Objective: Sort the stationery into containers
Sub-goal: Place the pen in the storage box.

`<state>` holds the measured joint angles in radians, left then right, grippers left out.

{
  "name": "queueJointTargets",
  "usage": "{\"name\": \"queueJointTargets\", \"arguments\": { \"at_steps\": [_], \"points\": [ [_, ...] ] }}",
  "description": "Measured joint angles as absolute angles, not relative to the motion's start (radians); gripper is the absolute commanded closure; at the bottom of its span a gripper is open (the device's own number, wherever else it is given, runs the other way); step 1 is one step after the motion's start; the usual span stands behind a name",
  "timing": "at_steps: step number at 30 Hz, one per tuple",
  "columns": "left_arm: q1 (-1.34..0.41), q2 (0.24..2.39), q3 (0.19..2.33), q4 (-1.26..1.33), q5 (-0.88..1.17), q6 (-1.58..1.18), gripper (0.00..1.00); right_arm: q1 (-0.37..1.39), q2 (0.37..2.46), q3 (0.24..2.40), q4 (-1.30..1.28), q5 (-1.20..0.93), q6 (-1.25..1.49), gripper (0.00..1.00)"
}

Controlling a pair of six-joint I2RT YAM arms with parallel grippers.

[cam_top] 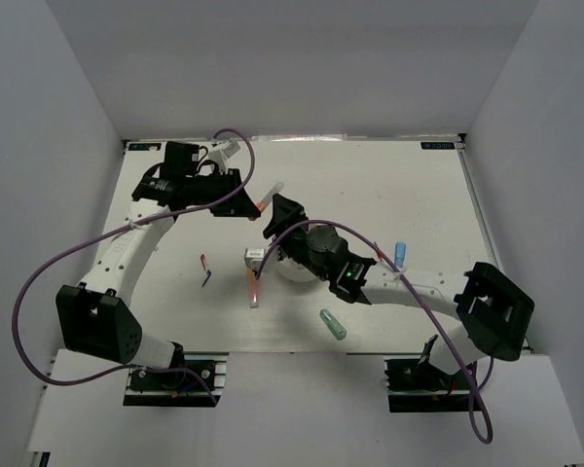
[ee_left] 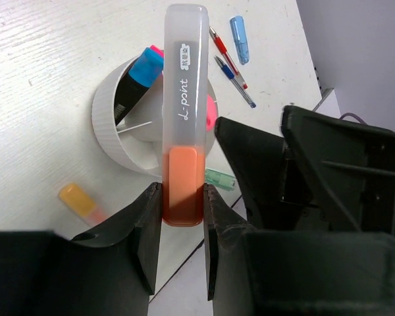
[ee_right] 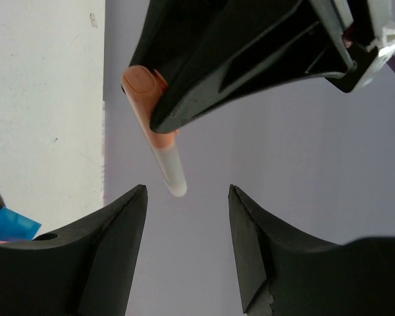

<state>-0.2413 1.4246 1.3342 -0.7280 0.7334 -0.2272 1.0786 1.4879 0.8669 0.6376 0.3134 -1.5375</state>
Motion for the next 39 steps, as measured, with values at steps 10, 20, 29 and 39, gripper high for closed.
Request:
{"name": "queueJointTargets", "arguments": {
  "at_steps": [10, 20, 29, 39],
  "points": [
    [-0.278, 1.425, 1.335, -0.726, 0.725, -0.221, 1.0, 1.082, 1.513, 0.868, 0.632, 0.308, -1.537, 0.47],
    [-0.32, 1.425, 1.346, -0.727, 0.671, -0.193, 1.0, 1.095, 1.549, 0.902, 0.61, 0.304, -1.53, 0.6],
    [-0.336, 1.425, 1.348, -0.73, 0.634, -0.167, 1.0, 1.095, 1.556, 0.914, 0.576, 0.316, -1.515, 0.94],
    [-0.343, 1.409, 1.34, -0.711, 0.625, -0.161, 0.62, 1.095, 1.555, 0.914, 0.596, 0.34, -1.506, 1.0]
  ]
}}
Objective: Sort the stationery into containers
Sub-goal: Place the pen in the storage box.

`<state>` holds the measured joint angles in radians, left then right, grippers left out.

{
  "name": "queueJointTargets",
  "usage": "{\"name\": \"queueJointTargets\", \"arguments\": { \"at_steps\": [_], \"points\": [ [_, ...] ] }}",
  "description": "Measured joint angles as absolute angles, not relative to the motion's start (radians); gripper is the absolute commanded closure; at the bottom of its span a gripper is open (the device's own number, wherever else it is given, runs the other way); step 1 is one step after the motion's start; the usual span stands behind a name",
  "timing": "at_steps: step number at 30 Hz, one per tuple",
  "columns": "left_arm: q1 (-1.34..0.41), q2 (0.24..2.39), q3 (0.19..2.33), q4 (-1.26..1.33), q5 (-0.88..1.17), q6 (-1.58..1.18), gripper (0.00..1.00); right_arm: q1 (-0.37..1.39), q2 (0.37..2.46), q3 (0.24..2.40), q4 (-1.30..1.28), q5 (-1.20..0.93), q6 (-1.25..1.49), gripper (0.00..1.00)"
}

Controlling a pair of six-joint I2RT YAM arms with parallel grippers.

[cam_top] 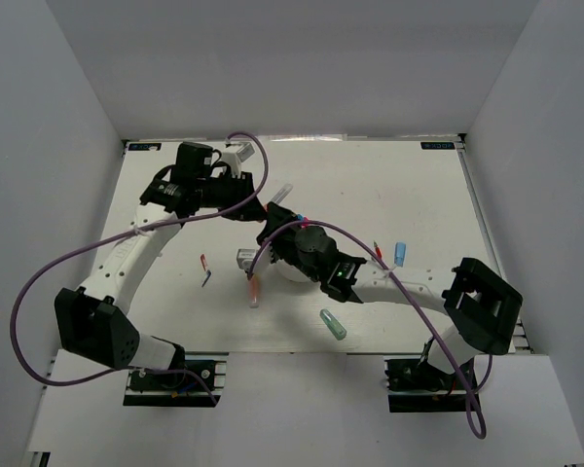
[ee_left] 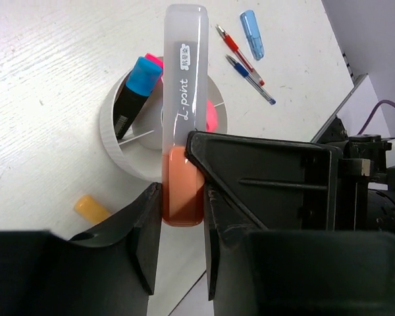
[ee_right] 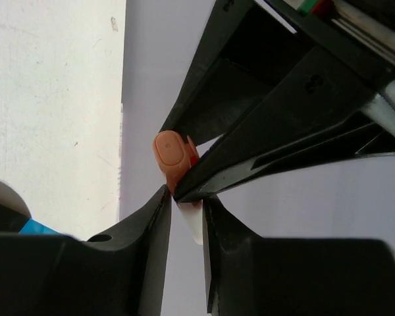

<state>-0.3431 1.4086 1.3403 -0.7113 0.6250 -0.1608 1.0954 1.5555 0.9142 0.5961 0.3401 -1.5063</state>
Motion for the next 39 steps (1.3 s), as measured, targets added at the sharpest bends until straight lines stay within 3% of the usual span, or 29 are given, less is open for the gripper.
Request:
{"name": "queueJointTargets", "arguments": {
  "at_steps": [1, 4, 5, 25, 31, 39],
  "points": [
    [-0.343, 1.404, 1.337, -0.707, 0.625, -0.16, 0.41, 1.095, 1.556, 0.914, 0.601, 0.342, -1.504, 1.0],
    [-0.335, 1.388, 1.316, -0.697, 0.607, -0.167, 0.07, 1.092, 1.554, 0.914, 0.627, 0.368, -1.496, 1.0],
    [-0.332, 1.382, 1.305, -0.693, 0.604, -0.177, 0.02, 1.088, 1.553, 0.914, 0.635, 0.377, -1.493, 1.0],
    [-0.233, 1.293, 1.304, -0.526, 0.458, -0.517, 0.02, 0.958, 1.445, 0.885, 0.447, 0.425, -1.169, 1.0],
    [-0.171, 1.303, 1.304, -0.488, 0.438, -0.607, 0.02, 0.851, 1.382, 1.099, 0.181, 0.311, -0.664, 1.0],
    [-0.095, 1.381, 1.297, -0.441, 0.534, -0.645, 0.02, 0.678, 1.084, 1.034, 0.163, 0.18, -0.091, 1.0]
  ]
}}
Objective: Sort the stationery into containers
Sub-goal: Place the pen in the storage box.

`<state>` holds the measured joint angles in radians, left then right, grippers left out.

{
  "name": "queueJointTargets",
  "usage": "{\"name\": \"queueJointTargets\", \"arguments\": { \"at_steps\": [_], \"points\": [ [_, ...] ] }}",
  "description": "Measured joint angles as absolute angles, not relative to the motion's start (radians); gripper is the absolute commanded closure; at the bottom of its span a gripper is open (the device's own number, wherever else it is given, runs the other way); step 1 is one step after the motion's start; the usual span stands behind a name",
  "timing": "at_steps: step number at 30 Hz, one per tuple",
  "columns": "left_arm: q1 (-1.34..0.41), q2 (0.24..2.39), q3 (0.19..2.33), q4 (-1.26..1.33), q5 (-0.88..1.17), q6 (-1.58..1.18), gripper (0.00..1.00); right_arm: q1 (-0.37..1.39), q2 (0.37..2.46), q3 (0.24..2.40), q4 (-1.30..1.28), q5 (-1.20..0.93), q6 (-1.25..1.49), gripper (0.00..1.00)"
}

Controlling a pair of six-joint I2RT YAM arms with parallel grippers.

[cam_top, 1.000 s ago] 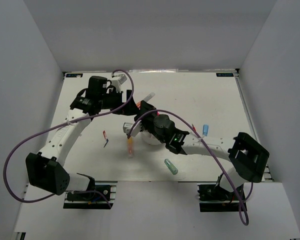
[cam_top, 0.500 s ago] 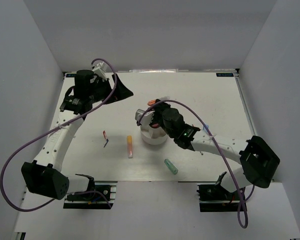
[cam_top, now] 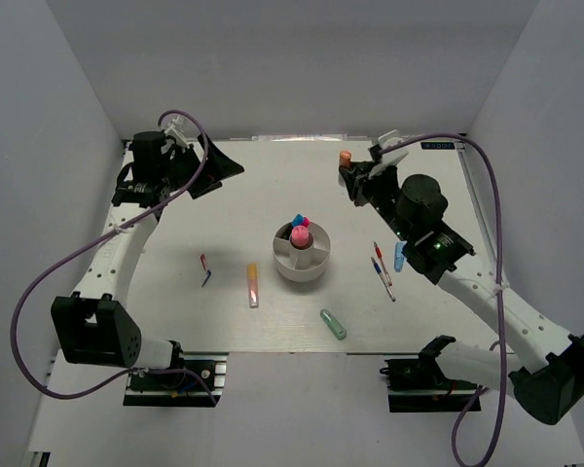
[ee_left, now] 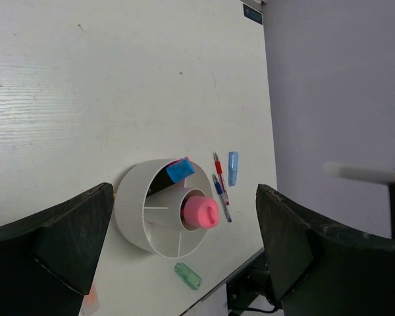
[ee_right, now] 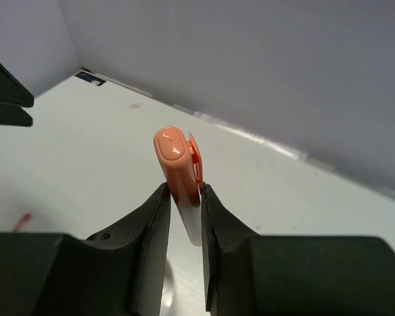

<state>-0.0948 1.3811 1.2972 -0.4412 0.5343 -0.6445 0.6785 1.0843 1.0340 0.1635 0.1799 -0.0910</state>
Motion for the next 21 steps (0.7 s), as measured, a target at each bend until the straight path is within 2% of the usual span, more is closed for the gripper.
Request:
{"name": "queueJointTargets", "arguments": {
  "at_steps": [6, 14, 21],
  "points": [
    [-0.049, 1.408, 1.254, -0.36, 0.656, -0.655, 0.02, 0.531, 1.133, 1.005, 0.102, 0.01, 0.204, 1.0],
    [-0.038, 1.371, 1.116, -0.24, 0.656, -0.606, 0.02, 0.34, 1.174, 0.892, 0.117, -0.275, 0.434, 1.0],
    [-0.046, 1.367, 1.118, -0.265, 0.692, -0.471, 0.02, 0.327, 1.259, 0.812, 0.256, -0.483, 0.487, 1.0]
  ]
}}
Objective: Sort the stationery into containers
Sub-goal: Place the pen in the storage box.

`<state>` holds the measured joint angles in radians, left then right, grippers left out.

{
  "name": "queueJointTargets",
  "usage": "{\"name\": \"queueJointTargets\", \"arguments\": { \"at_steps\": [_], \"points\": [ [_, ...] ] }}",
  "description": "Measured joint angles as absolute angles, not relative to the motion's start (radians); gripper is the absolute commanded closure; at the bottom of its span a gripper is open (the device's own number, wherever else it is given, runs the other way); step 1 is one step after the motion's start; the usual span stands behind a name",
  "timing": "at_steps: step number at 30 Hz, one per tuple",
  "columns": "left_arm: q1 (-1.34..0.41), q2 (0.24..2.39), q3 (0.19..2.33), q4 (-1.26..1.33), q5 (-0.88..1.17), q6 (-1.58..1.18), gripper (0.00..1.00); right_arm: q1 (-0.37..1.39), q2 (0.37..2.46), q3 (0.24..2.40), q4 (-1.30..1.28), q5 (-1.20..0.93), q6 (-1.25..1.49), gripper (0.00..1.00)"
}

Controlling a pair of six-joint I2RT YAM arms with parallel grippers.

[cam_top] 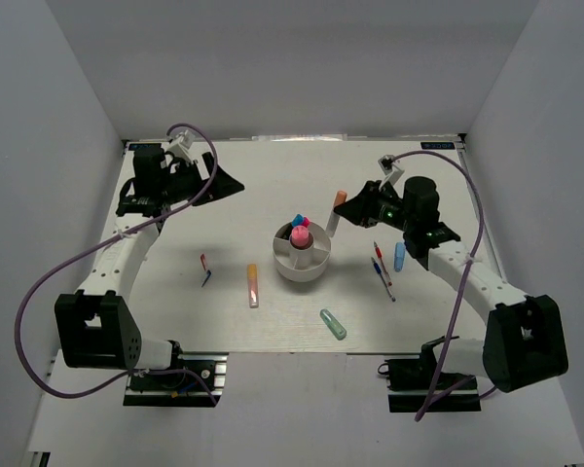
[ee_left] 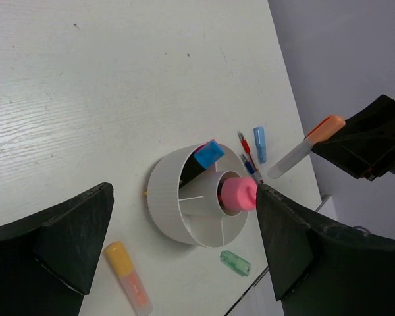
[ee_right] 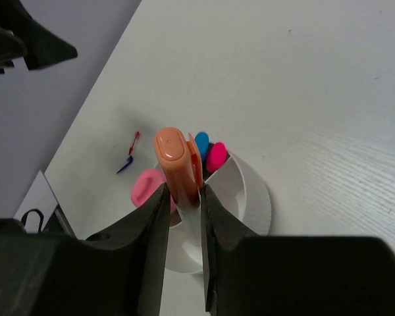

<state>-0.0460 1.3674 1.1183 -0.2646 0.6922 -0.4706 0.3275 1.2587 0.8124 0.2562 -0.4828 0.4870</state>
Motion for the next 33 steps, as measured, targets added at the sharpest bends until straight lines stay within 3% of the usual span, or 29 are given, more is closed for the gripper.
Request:
{"name": "queueJointTargets", "arguments": {
  "at_steps": [20, 24, 28, 29, 33],
  "points": [
    [-0.07, 1.355, 1.07, -0.392, 0.64, -0.282, 0.02, 0.376, 1.365, 0.779, 0.361, -0.553, 0.373, 1.0],
    [-0.092, 1.357, 1.075, -0.482, 0.599, -0.224, 0.02, 0.382, 1.394, 0.779, 0.367, -0.554, 0.352, 0.91],
    [-0.121, 1.375, 1.075, -0.57, 0.579, -0.176, 0.02, 0.388, 1.417, 0.779, 0.359, -0.553, 0.328, 0.9],
    [-0.131, 1.382, 1.074, -0.588, 0.578, -0.168, 0.04, 0.389, 1.419, 0.779, 0.356, -0.553, 0.324, 0.88],
    [-0.189, 1.415, 1.056, -0.63, 0.574, -0.157, 0.15, 0.395, 1.423, 0.78, 0.351, -0.554, 0.315, 0.45]
  ]
}}
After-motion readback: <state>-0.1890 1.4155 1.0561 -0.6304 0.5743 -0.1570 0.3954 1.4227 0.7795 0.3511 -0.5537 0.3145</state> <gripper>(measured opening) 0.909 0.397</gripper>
